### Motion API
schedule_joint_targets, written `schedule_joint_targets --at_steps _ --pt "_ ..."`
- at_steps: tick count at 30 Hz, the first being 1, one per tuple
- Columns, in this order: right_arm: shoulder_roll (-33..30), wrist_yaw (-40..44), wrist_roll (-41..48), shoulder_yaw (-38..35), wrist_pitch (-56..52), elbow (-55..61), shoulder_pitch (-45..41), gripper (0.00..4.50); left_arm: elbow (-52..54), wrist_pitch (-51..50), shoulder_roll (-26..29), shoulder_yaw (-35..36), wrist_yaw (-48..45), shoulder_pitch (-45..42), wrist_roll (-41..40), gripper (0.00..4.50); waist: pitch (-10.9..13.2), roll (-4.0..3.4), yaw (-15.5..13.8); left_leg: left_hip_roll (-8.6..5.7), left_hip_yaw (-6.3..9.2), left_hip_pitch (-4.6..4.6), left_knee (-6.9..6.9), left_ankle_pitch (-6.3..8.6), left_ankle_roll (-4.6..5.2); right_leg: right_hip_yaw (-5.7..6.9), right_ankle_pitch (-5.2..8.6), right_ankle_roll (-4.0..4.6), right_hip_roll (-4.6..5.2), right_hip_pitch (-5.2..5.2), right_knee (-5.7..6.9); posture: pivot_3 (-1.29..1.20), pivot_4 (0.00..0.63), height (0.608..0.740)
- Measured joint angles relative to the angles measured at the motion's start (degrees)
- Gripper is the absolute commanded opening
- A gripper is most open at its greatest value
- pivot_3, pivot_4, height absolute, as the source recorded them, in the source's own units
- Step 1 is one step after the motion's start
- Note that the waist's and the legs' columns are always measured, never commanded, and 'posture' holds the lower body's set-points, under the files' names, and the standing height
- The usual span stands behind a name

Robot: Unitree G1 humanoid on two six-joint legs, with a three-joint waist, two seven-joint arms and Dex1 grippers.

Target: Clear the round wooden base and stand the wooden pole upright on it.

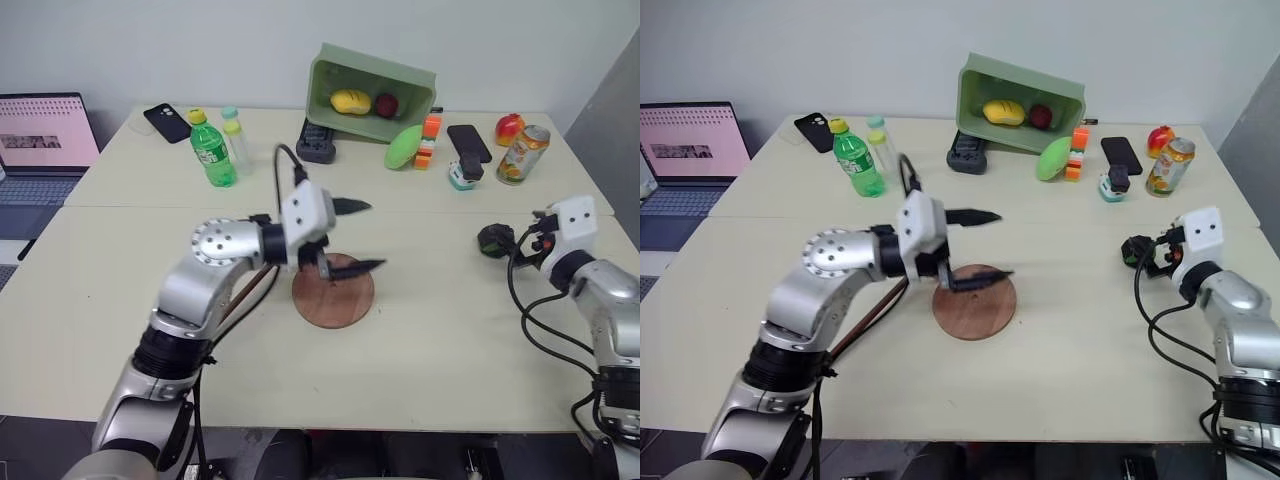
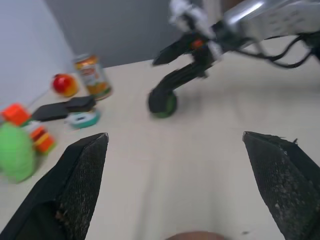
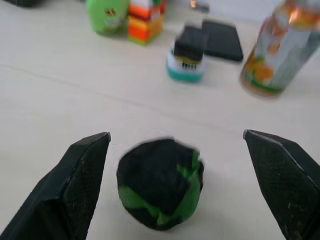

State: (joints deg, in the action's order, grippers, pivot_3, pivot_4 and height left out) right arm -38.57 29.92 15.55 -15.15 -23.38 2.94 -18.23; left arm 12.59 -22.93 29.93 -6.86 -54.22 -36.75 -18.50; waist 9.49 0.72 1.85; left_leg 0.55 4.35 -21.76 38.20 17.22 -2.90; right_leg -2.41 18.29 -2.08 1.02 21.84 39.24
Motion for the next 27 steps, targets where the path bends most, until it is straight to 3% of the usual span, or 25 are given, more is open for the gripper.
schedule_joint_targets --at_steps 5,10,13,17,27 --pt "-5.2 8.8 6.4 -1.2 0.1 16.0 3.4 4.48 2.2 -11.1 13.0 7.3 -0.7 -1.7 -3.8 4.5 0.0 0.0 0.2 0.07 0.18 0.0 -0.08 0.01 0.01 0.08 0.0 0.0 -0.06 0.0 -0.06 0.0 0.15 0.74" --pt "-7.3 14.9 14.2 -0.8 -3.5 24.3 6.2 4.48 4.5 -17.7 25.0 7.2 -4.2 -0.1 -3.6 4.5 0.0 0.02 -0.2 -0.02 0.23 -0.03 0.0 0.02 0.03 0.09 0.0 0.0 -0.01 -0.08 -0.11 0.0 0.15 0.74" --pt "-9.3 18.8 18.2 3.3 -6.7 30.7 8.7 4.48 3.3 -25.8 32.9 6.2 -7.7 0.7 -4.4 4.5 0.0 0.02 -0.1 0.01 0.27 0.01 -0.02 0.03 0.05 0.16 0.01 0.0 -0.08 -0.1 -0.1 0.0 0.15 0.74" --pt "-8.3 18.7 19.5 8.5 -8.5 34.2 9.1 4.48 3.5 -30.1 35.2 1.9 -8.6 1.7 -3.3 4.5 0.0 0.01 -0.2 -0.04 0.25 0.01 0.01 0.03 0.05 0.17 0.01 0.0 -0.06 -0.11 -0.07 0.0 0.15 0.74" --pt "-5.9 16.8 19.2 14.9 -9.7 36.8 10.0 4.48 1.6 -36.3 31.6 -9.1 -6.3 -0.7 -0.2 4.5 0.1 0.07 -0.2 -0.02 0.25 -0.04 0.05 0.02 0.04 0.18 0.01 0.0 -0.09 -0.05 0.0 0.0 0.15 0.74"
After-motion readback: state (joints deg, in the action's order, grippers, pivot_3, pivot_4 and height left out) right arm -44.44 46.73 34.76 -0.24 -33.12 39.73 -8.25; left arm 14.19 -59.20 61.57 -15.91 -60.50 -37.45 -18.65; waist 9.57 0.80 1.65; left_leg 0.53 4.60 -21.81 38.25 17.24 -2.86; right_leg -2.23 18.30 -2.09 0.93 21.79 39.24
